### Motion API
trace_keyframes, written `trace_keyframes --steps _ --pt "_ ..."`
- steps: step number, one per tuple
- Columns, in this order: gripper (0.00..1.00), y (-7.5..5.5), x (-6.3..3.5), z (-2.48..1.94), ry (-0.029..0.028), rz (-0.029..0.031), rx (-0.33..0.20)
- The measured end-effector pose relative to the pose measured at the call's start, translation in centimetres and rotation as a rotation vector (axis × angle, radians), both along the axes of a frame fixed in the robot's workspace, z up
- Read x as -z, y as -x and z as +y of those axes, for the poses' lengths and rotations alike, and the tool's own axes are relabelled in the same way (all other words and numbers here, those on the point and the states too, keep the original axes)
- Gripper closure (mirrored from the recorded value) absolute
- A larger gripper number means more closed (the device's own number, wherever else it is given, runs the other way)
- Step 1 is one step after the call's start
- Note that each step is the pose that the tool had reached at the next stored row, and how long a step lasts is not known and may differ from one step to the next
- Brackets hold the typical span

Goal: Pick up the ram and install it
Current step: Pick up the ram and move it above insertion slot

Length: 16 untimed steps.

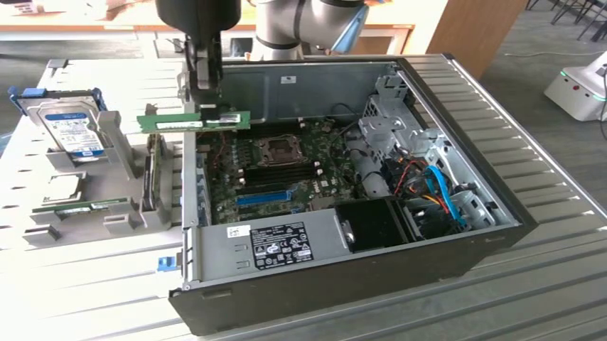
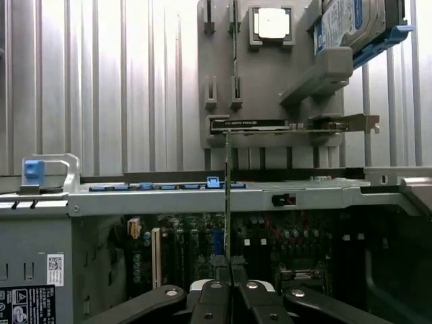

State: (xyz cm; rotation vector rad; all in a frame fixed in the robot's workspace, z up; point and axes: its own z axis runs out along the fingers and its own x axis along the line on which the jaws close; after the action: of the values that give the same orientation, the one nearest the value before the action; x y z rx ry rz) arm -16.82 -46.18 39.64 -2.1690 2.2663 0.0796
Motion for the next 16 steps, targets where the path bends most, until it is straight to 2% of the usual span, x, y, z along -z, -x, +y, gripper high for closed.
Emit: trace_keyframes --steps 11,16 --pt "0.88 -2.7 0.0 0.01 0.0 0.0024 -0.004" --pt "0.88 -4.3 0.0 0.01 0.0 0.0042 -0.005"
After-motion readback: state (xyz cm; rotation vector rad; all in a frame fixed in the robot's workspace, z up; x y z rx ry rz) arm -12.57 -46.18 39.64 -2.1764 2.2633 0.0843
